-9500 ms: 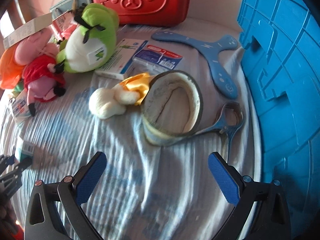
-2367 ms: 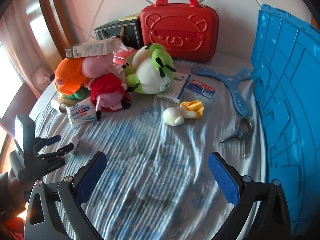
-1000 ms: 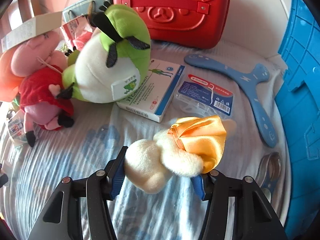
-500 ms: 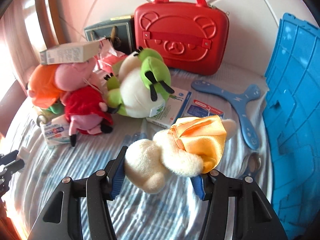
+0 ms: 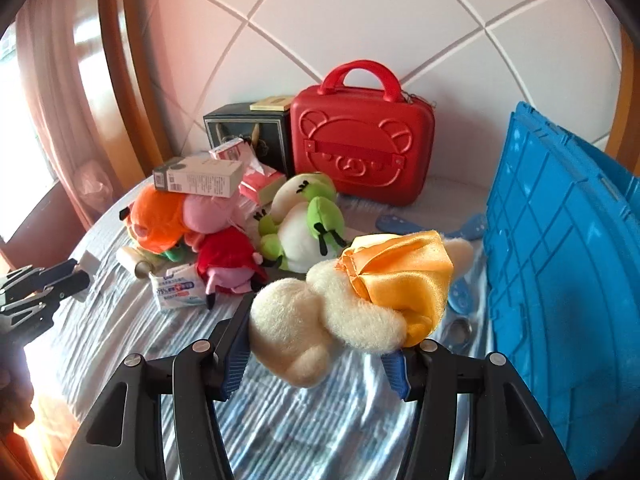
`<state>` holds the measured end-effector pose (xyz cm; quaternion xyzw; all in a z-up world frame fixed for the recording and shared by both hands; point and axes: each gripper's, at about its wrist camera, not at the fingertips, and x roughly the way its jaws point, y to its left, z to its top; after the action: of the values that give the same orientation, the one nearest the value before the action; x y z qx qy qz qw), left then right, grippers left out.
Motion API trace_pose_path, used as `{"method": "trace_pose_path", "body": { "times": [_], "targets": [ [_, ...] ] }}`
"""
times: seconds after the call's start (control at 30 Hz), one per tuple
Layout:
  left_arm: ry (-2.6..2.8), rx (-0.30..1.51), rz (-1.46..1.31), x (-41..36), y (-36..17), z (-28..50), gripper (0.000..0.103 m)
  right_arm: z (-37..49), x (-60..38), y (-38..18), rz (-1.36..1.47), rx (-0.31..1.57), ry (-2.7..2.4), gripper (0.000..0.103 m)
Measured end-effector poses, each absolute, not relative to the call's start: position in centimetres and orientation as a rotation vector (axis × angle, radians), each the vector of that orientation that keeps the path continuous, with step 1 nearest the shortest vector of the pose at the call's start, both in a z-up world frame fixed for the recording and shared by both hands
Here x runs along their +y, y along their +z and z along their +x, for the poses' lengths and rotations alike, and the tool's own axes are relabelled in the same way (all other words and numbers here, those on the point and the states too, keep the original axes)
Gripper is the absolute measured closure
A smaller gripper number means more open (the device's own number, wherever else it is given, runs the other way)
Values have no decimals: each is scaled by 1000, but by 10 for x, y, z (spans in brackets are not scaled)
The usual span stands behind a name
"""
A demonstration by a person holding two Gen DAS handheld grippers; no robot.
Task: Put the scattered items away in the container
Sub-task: 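Carry the pill bottle and plush toy with both tools over the crate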
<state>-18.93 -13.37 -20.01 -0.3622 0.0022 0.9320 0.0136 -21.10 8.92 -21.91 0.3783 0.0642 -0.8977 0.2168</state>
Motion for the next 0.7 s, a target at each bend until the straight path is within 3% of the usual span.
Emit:
{"method": "trace_pose_path", "body": {
  "times": [0.7],
  "targets": [
    [2901, 29, -831, -39, -61, -190, 76, -140, 199, -66, 740, 13, -2596, 48]
  ]
}}
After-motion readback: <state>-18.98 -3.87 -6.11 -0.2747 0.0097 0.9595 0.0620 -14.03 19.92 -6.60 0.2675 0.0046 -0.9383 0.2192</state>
